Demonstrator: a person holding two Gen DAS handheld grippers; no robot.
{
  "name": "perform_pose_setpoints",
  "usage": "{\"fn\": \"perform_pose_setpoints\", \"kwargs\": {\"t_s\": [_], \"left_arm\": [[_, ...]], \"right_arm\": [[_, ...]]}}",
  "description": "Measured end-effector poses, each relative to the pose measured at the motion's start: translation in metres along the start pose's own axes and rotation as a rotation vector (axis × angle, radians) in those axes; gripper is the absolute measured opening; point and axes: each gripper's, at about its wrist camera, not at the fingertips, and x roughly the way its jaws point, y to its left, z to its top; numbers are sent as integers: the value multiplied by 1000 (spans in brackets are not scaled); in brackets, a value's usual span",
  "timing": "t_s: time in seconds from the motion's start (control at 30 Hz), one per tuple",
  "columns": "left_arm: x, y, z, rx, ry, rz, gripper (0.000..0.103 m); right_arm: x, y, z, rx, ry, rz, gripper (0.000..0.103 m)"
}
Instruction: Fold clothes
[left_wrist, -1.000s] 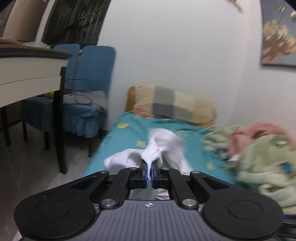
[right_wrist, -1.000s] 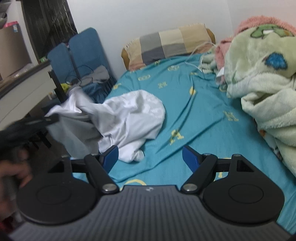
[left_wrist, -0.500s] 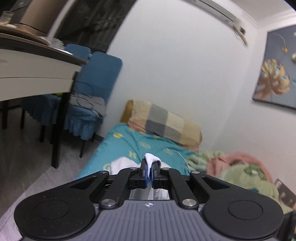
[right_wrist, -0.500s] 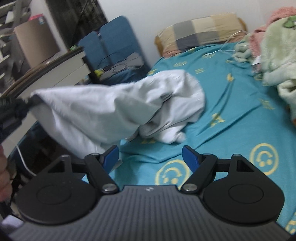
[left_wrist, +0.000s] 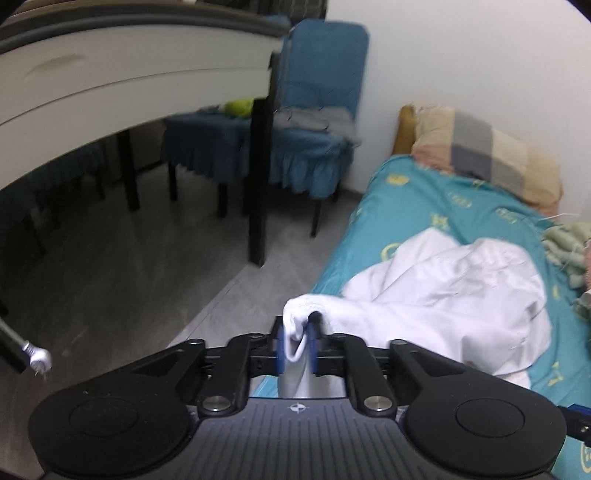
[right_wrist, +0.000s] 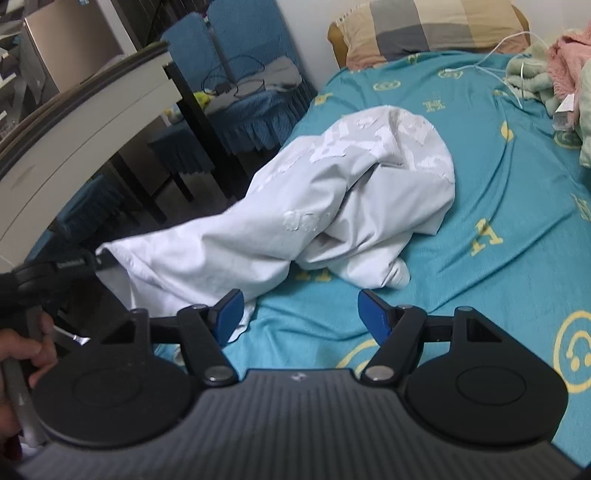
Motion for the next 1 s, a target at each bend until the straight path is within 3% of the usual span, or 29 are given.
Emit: {"fn": "perform_pose_setpoints", "kwargs": {"t_s": [0.07,0.13,0.23,0.33,0.53,0.63,0.73,0.8,0.93,1.0], "left_arm": [[-10,-2,-3,23,-18,30,39],[-25,-8,-8,53,-59,38,49],[-45,-26,-17,138,-125,16,49],[-53,-55,-29,266,-160,-67,49],[-10,-125,-66,523,-45,-201,46],[14,-147,-82,653,-64,-169,46],[42,-153,-86,724,-119,-73,45],[56,-153,-87,766,-141,-28,43],[63,-156,-78,770,-138,-61,4],[53,-154,-67,727,-156,-96,3]], "right_arm": [[-1,-2,0,-13,-14,-6,71],[-3,-4,3,-4,-26,-1,71],[-8,-11,8,35,-36,-7,71],[-16,-19,11,83,-43,-28,71],[-30,-34,9,142,-63,-45,72],[-36,-40,7,165,-72,-50,72],[-42,-45,5,188,-80,-54,72],[-42,-47,5,194,-84,-53,72],[-39,-50,6,196,-91,-53,72],[-39,-51,6,193,-100,-57,72]]}}
